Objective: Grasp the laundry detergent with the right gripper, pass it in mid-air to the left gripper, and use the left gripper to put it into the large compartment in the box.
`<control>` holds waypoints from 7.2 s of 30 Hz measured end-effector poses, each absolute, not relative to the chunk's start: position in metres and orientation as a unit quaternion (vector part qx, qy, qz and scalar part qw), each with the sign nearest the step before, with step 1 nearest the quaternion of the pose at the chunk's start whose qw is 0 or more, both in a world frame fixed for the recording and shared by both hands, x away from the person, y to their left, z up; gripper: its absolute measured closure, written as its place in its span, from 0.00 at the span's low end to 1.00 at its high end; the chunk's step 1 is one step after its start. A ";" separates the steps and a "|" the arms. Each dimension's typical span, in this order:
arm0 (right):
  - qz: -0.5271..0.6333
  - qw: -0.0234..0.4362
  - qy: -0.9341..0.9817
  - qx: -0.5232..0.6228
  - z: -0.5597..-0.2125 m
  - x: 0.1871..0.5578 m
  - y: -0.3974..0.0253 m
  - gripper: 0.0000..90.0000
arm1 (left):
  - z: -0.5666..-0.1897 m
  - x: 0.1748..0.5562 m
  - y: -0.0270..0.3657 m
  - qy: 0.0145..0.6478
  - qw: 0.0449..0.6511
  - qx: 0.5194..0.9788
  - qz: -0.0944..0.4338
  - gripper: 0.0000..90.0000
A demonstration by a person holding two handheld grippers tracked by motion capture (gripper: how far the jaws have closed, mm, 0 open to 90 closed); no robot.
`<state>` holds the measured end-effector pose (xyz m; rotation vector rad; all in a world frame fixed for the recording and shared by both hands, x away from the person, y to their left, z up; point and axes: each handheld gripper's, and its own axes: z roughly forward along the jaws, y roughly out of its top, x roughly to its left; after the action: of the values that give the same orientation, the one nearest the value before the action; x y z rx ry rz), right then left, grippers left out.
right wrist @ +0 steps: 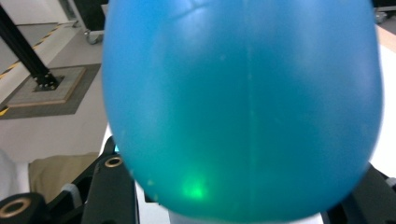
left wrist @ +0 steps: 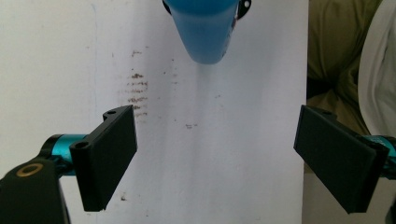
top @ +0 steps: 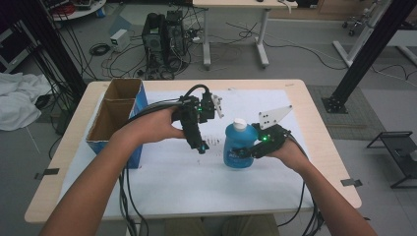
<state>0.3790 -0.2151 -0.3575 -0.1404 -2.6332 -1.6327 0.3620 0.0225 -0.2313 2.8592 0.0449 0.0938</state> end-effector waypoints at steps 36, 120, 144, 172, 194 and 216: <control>-0.497 0.039 -0.867 0.024 -0.350 0.377 -0.166 0.49 | -0.220 0.361 -0.021 -0.019 0.119 0.993 0.015 0.15; -0.492 0.045 -0.869 0.012 -0.348 0.375 -0.159 0.48 | -0.243 0.360 -0.024 -0.020 0.104 0.994 0.018 0.41; -0.450 0.007 -0.891 -0.058 -0.326 0.375 -0.223 0.24 | -0.195 0.359 0.016 0.078 0.119 0.989 0.038 0.42; -0.255 -0.047 -0.961 -0.096 -0.273 0.389 -0.280 0.24 | -0.109 0.398 0.121 0.481 0.106 0.865 0.093 0.42; -0.263 -0.067 -0.958 -0.094 -0.268 0.388 -0.284 0.24 | -0.075 0.392 0.197 0.534 0.149 0.821 0.136 0.42; -0.262 -0.061 -0.957 -0.111 -0.259 0.386 -0.288 0.24 | -0.117 0.406 0.233 0.518 0.114 0.837 0.138 0.42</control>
<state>0.3860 -0.2879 -0.2592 -0.3630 -3.1283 -0.8576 0.4062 0.2332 -0.1169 2.4524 1.5175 0.4043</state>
